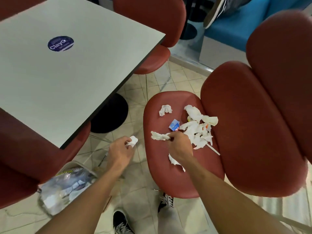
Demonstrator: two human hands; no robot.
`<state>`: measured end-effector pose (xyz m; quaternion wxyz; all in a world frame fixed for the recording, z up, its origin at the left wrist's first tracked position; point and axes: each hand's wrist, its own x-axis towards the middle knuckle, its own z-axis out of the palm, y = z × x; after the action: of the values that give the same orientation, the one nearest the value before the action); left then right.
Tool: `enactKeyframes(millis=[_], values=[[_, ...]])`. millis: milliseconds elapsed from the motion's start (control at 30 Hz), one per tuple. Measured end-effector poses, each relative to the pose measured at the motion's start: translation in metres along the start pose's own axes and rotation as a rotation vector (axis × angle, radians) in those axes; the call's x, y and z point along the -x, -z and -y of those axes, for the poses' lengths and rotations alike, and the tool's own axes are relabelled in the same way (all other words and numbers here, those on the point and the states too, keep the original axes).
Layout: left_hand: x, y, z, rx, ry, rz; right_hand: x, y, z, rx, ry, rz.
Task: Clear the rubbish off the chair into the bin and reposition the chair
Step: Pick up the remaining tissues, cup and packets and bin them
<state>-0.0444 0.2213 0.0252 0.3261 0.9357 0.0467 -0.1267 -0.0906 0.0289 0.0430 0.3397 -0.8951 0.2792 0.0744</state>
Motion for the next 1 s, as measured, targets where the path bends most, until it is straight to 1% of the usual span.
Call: enactKeyframes(millis=[233,367,433,500,567,633,700,800,867,933,1000], values=[[0.019,0.048,0.077,0.074,0.109,-0.030,0.036,-0.050,0.052,0.051,0.087,0.070],[0.033,0.077,0.126,0.110,0.118,-0.077,0.050,-0.085,0.080,0.093,0.146,0.135],[0.041,0.092,0.153,0.124,0.175,-0.104,0.057,-0.106,0.091,0.124,0.165,0.186],[0.048,0.107,0.179,0.094,0.255,-0.159,0.067,-0.127,0.103,0.140,0.177,0.236],[0.054,0.117,0.205,0.079,0.299,-0.197,0.078,-0.146,0.113,0.173,0.192,0.277],[0.059,0.123,0.228,0.089,0.355,-0.208,0.087,-0.166,0.121,0.228,0.206,0.318],[0.062,0.126,0.249,0.102,0.390,-0.220,0.095,-0.188,0.130,0.231,0.208,0.356],[0.065,0.124,0.265,0.144,0.367,-0.239,0.107,-0.215,0.138,0.266,0.172,0.387],[0.064,0.119,0.274,0.164,0.360,-0.230,0.114,-0.231,0.141,0.295,0.103,0.401],[0.058,0.108,0.285,0.129,0.351,-0.180,0.115,-0.246,0.139,0.295,0.012,0.398],[0.059,0.102,0.289,0.069,0.389,-0.121,0.119,-0.255,0.135,0.266,-0.054,0.389]])
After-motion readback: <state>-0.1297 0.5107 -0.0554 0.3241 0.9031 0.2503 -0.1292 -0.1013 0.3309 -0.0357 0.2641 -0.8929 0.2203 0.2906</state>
